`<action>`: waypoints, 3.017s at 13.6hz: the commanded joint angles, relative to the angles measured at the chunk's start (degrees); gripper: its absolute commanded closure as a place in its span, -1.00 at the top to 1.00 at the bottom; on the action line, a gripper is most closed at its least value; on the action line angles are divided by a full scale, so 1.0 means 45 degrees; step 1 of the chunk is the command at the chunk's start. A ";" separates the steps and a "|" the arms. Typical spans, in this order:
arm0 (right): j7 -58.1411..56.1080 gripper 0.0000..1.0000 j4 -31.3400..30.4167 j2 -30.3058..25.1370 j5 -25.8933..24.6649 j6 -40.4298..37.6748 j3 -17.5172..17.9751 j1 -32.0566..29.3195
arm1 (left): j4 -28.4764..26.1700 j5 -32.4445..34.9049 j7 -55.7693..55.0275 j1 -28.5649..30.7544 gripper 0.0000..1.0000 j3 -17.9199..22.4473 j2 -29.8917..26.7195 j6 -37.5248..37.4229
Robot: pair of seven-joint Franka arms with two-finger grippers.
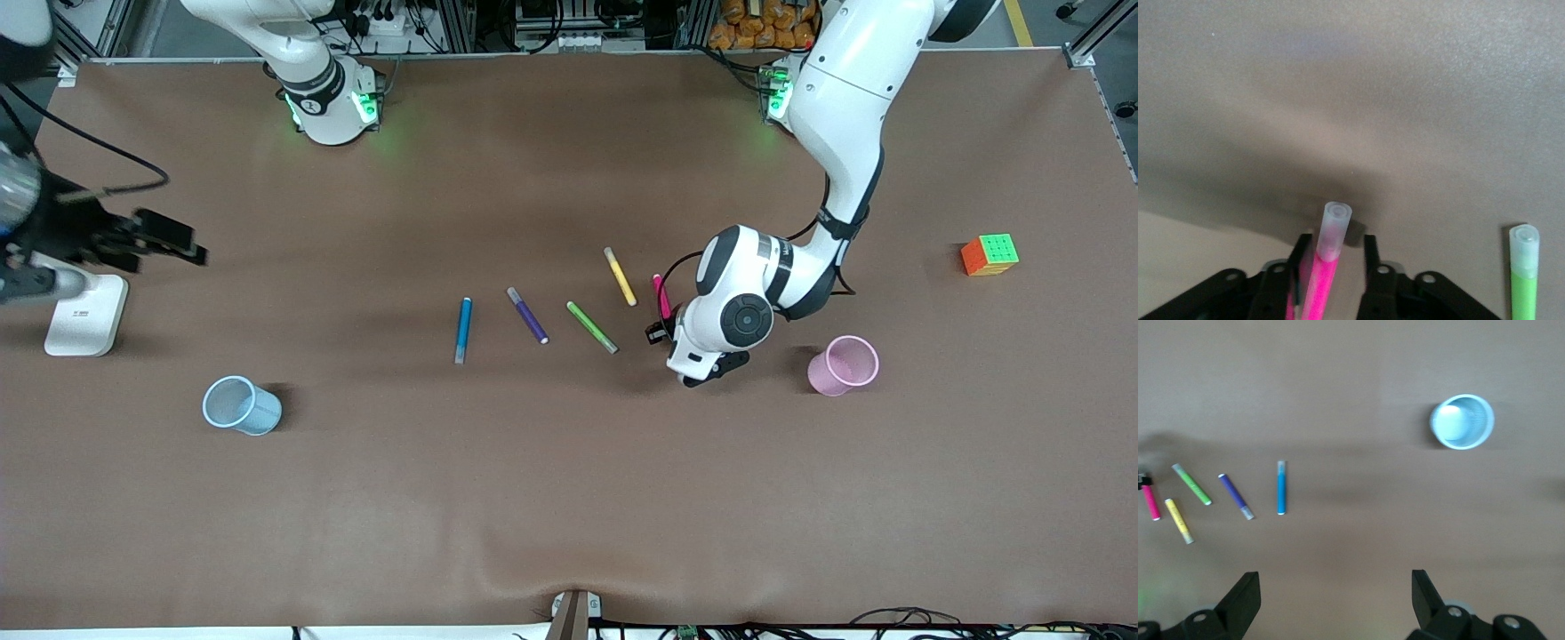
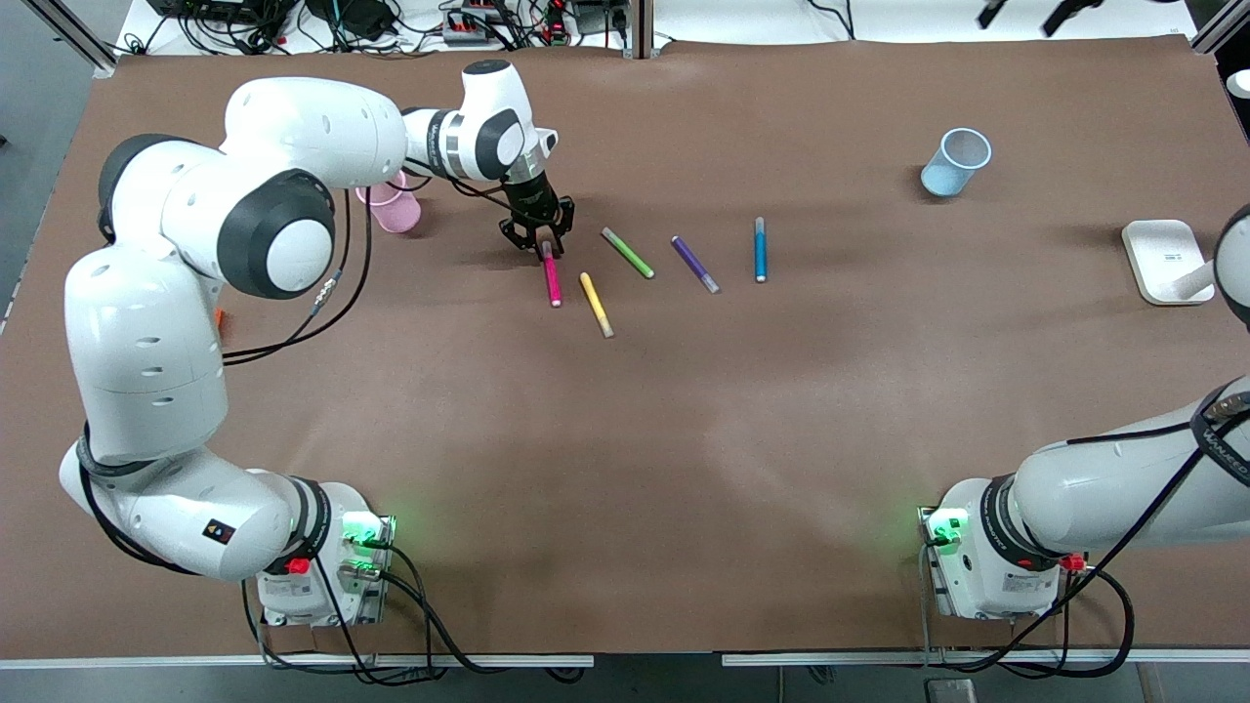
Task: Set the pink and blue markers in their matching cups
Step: 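Grasp the pink marker with the left gripper while the right gripper reaches the blue marker, then lift the pink marker while the right gripper grasps the blue marker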
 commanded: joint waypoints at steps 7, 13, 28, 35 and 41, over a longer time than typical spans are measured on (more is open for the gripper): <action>0.4859 1.00 0.0625 0.1571 0.0166 0.1082 -0.0050 0.3902 | 0.0051 -0.0032 0.0416 -0.0002 -1.00 0.0057 0.0197 0.0113; 0.4780 1.00 -0.0077 0.3933 -0.1200 0.3699 -0.0050 0.5020 | 0.0226 0.0297 0.0358 0.1127 -1.00 0.0446 -0.2568 -0.2612; 0.4936 1.00 -0.5117 0.5595 -0.2472 1.1317 -0.0050 0.5958 | 0.2550 0.4558 -0.2080 0.2889 -1.00 0.1111 -0.4490 -0.5160; 0.5034 1.00 -0.4942 0.6183 -0.1771 1.1631 -0.0030 0.6036 | 0.2531 0.6489 -0.4148 0.2812 -1.00 0.1210 -0.4901 -0.5688; 0.5464 0.54 -0.4863 0.6281 -0.1242 1.1787 -0.0030 0.6290 | 0.2375 0.9245 -0.7330 0.2051 -1.00 0.0937 -0.4413 -0.5922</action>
